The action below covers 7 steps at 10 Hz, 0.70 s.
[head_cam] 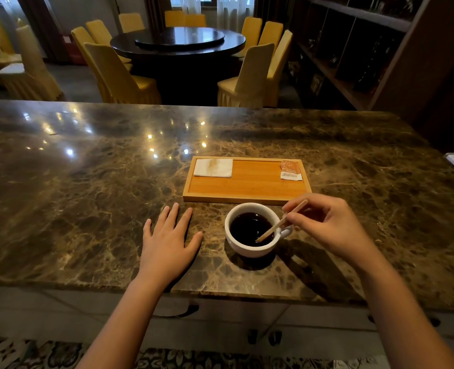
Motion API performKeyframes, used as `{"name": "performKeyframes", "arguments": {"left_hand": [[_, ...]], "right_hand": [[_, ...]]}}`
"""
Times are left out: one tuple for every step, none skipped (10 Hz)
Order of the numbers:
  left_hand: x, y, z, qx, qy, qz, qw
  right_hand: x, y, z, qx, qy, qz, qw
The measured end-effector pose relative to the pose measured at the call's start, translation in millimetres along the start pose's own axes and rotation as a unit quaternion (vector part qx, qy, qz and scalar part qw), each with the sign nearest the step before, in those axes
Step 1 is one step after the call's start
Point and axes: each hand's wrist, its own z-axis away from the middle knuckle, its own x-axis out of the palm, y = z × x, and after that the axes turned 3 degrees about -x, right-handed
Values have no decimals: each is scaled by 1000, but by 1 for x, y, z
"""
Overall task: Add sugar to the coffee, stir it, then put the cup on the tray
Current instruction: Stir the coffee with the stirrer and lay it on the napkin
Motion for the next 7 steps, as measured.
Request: {"name": "performKeyframes", "arguments": {"left_hand": [[0, 0, 0, 0, 0, 1, 1000], [-1, 1, 0, 0, 1, 3, 1000], [-1, 1, 0, 1, 1, 2, 1000], [-1, 1, 1, 0, 1, 2, 1000], [-1, 1, 1, -1, 0, 1, 1000], [-2, 1, 1, 1, -2, 0, 1000], [-2, 2, 1, 1, -2, 2, 1000]], "right_hand": [[15, 5, 4, -5, 26, -53, 998], [31, 13, 8, -37, 96, -52, 993], [33, 14, 10, -69, 113, -4, 991], [28, 14, 13, -114, 110, 82, 984], [26, 12, 16, -123, 98, 113, 981], [24, 9, 21, -110, 70, 118, 984], [24, 6, 23, -91, 56, 79, 991]]}}
